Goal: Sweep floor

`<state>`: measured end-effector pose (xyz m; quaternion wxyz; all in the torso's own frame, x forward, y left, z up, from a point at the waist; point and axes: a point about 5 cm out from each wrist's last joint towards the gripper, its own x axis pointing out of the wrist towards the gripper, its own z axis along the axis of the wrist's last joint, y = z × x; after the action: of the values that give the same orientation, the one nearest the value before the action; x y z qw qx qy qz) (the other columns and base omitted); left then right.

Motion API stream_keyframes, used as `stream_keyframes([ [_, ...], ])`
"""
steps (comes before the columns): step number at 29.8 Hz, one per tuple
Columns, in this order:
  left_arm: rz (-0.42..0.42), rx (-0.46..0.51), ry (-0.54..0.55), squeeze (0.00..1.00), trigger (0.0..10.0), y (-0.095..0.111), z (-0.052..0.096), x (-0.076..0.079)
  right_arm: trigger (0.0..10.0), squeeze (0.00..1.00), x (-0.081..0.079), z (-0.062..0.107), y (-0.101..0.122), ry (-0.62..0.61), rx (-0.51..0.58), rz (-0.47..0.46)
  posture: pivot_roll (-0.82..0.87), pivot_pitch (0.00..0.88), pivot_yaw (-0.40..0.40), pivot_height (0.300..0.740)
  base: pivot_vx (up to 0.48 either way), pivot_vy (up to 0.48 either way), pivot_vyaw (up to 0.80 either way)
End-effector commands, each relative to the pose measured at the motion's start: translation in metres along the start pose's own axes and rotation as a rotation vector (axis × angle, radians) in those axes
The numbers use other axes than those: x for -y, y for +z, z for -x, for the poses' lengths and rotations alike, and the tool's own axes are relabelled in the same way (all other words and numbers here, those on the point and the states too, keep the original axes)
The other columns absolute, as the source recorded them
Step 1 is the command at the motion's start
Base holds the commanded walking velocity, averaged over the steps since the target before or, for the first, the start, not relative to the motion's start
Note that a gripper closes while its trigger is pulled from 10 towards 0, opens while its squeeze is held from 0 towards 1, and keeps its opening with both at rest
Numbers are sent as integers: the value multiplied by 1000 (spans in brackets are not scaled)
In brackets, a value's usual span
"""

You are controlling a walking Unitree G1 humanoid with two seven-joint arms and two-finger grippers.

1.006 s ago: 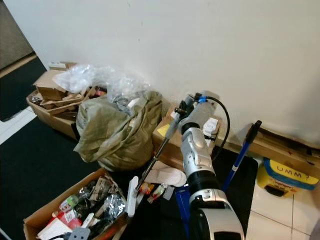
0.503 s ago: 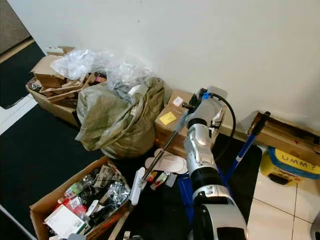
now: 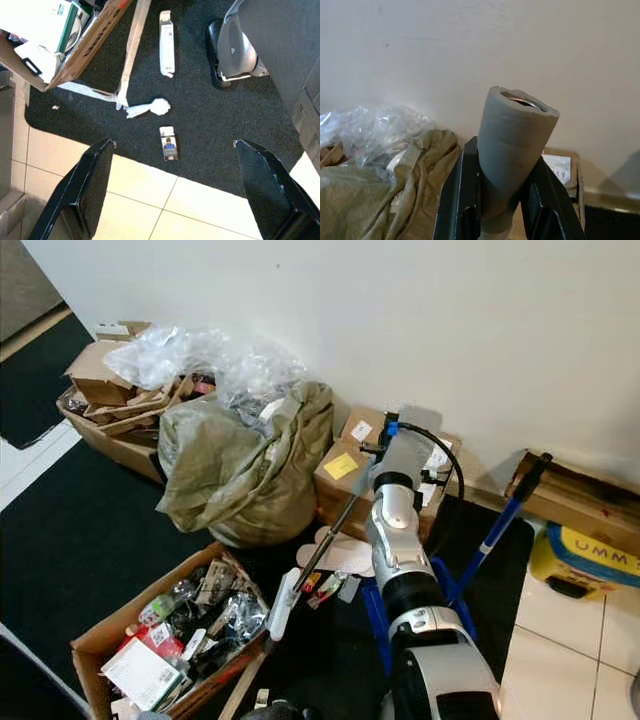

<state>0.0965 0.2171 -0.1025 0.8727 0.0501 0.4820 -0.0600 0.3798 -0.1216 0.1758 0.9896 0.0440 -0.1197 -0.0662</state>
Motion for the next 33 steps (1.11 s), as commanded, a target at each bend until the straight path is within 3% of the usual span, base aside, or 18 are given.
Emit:
stream_keyframes([
  [1, -20, -43, 10, 0, 10000, -13, 6, -7, 10000, 0, 3, 16, -37, 79, -146, 185, 102, 308, 119, 740, 0, 0, 0],
  [3, -21, -43, 8, 0, 10000, -13, 6, -7, 10000, 0, 4, 16, -37, 107, -142, 212, 101, 306, 118, 740, 0, 0, 0],
  [5, -22, -43, 7, 0, 10000, -12, 6, -7, 10000, 0, 7, 14, -36, 122, -152, 175, 101, 301, 116, 740, 0, 0, 0],
  [6, -21, -43, 6, 0, 10000, -12, 6, -7, 10000, 0, 9, 12, -33, 137, -162, 92, 100, 298, 114, 740, 0, 0, 0],
  [8, -21, -43, 6, 0, 10000, -12, 6, -7, 10000, 0, 9, 12, -33, 137, -162, 92, 100, 298, 114, 740, 0, 0, 0],
  [9, -21, -43, 6, 0, 10000, -11, 5, -6, 10000, 0, 12, 9, -28, 150, -168, -28, 97, 294, 113, 740, 0, 0, 0],
  [10, -21, -43, 6, 0, 10000, -11, 5, -6, 10000, 0, 12, 9, -28, 150, -168, -28, 97, 294, 113, 740, 0, 0, 0],
  [11, -21, -45, 5, 0, 10000, -10, 4, -6, 10000, 0, 19, 2, -11, 179, -111, -284, 93, 287, 112, 740, 0, 0, 0],
  [14, -21, -45, 5, 0, 10000, -10, 4, -6, 10000, 0, 22, 0, -5, 183, -84, -350, 93, 287, 112, 740, 0, 0, 0],
  [15, -23, -46, 5, 0, 10000, -9, 4, -6, 10000, 0, 29, -3, 2, 168, -52, -436, 90, 279, 111, 740, 0, 0, 0],
  [17, -23, -46, 5, 0, 10000, -9, 4, -6, 10000, 0, 29, -3, 2, 168, -52, -436, 90, 279, 111, 740, 0, 0, 0],
  [18, -24, -45, 5, 0, 10000, -8, 3, -6, 10000, 0, 37, -6, 9, 147, -28, -506, 87, 272, 109, 740, 0, 0, 0],
  [22, -24, -45, 4, 0, 10000, -8, 3, -5, 10000, 0, 43, -8, 12, 135, -12, -549, 87, 272, 109, 740, 0, 0, 0],
  [24, -24, -44, 5, 0, 10000, -6, 2, -5, 10000, 0, 57, -12, 20, 101, 19, -667, 84, 257, 105, 740, 0, 0, 0],
  [27, -24, -43, 5, 0, 10000, -5, 2, -5, 10000, 0, 64, -14, 23, 88, 32, -724, 81, 254, 105, 740, 0, 0, 0],
  [29, -22, -42, 5, 0, 10000, -4, 1, -4, 10000, 0, 75, -16, 26, 93, 43, -813, 79, 251, 103, 740, 0, 0, 0],
  [33, -20, -44, 5, 0, 10000, -3, 0, -4, 10000, 0, 80, -16, 27, 115, 34, -845, 75, 250, 102, 740, 0, 0, 0],
])
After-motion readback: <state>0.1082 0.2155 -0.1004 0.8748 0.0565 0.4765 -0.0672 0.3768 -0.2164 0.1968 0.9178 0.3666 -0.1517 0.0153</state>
